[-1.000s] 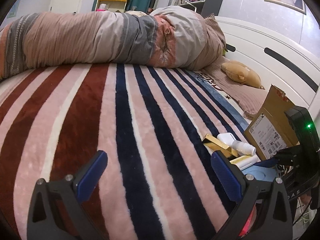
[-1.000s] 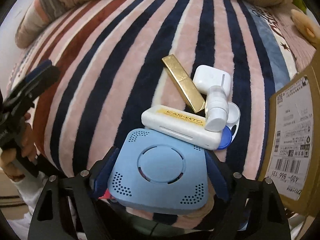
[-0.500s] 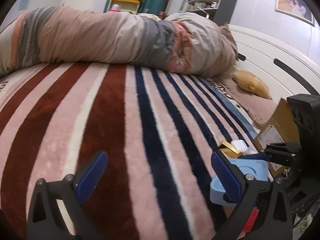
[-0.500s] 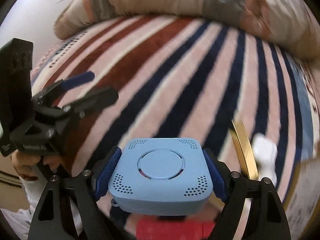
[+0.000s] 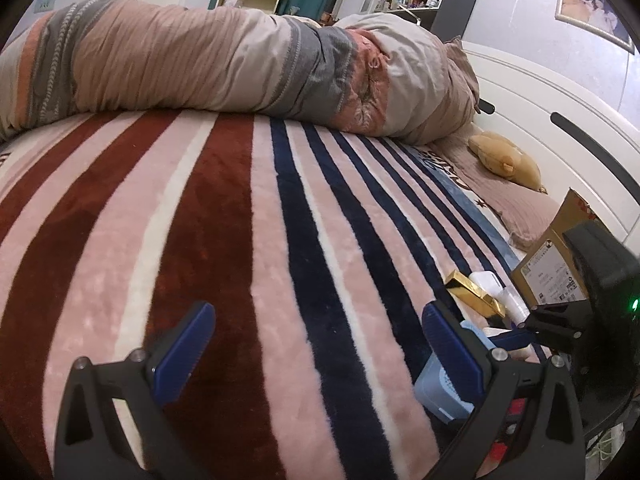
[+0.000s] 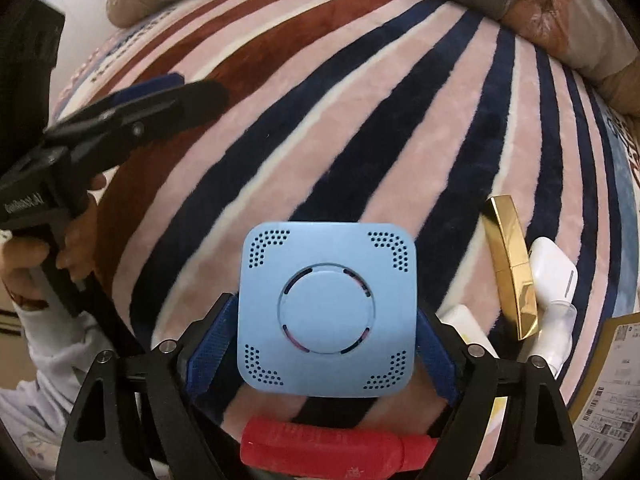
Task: Organize rigid objects
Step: 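Carry the blue device into the cardboard box and open the right gripper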
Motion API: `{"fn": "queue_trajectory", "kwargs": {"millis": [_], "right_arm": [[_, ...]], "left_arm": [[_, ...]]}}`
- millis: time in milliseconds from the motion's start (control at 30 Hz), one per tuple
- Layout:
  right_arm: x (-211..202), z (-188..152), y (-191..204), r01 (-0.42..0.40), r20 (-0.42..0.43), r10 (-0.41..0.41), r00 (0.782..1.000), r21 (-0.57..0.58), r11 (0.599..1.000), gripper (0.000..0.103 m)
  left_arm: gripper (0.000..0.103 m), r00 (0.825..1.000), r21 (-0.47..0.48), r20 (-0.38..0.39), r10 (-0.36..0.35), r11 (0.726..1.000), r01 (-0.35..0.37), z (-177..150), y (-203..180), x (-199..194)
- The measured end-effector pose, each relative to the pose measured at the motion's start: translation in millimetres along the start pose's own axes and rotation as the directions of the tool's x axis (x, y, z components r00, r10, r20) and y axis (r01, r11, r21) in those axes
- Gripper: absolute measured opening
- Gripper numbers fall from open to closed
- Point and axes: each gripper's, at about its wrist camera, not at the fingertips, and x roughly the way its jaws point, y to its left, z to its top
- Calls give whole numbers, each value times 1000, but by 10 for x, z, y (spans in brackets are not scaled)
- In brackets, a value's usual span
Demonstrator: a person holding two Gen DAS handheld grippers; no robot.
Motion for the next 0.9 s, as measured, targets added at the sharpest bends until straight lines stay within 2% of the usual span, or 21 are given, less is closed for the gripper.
{"fn": "queue_trajectory", "kwargs": {"millis": [100,167,267,333,433,533,567,633,700,733,767,900], "right_arm": [[112,54,67,44,-16,-45,999,-21,999,79],[112,90,98,58,1,-58,998,-22,998,79],[-44,138,179,76,78,-72,994,-51,996,79],[-231,161,217,71,147,-61,987,-64,995,79],[-551,162,243,35,260,-15,966,-72,997,79],[-938,13,163,9,380,29,924,-97,995,79],[-1040,-42,176,13,412,31,911,-103,995,79],[-1246,-110,134,30,459,20,888,-102,994,79],[-1442,-219,23,16,498,30,867,-89,996,79],[-1518,-283,-21,16,515,27,857,-78,997,79],[-1587,-344,-95,17,528,21,849,-66,998,79],[-1917,-589,-443,3,578,11,816,-22,1000,79]], "left_arm": [[103,999,-3,-16,-31,1000,30,6,-8,11],[103,996,-1,-15,-84,996,84,12,-34,-17],[102,980,8,-9,-199,980,199,67,-120,-78],[102,972,23,-15,-236,971,236,129,-227,-134],[102,955,70,-26,-297,952,298,255,-492,-261],[102,927,98,-55,-372,922,376,395,-805,-358],[99,908,99,-74,-412,903,418,456,-947,-378],[81,889,113,-84,-450,882,457,561,-1135,-433],[50,887,124,-90,-453,878,462,693,-1345,-488],[46,888,131,-95,-451,878,460,746,-1442,-501],[40,877,136,-101,-471,866,481,803,-1557,-518],[39,875,196,-110,-471,853,484,983,-2102,-559]]}}
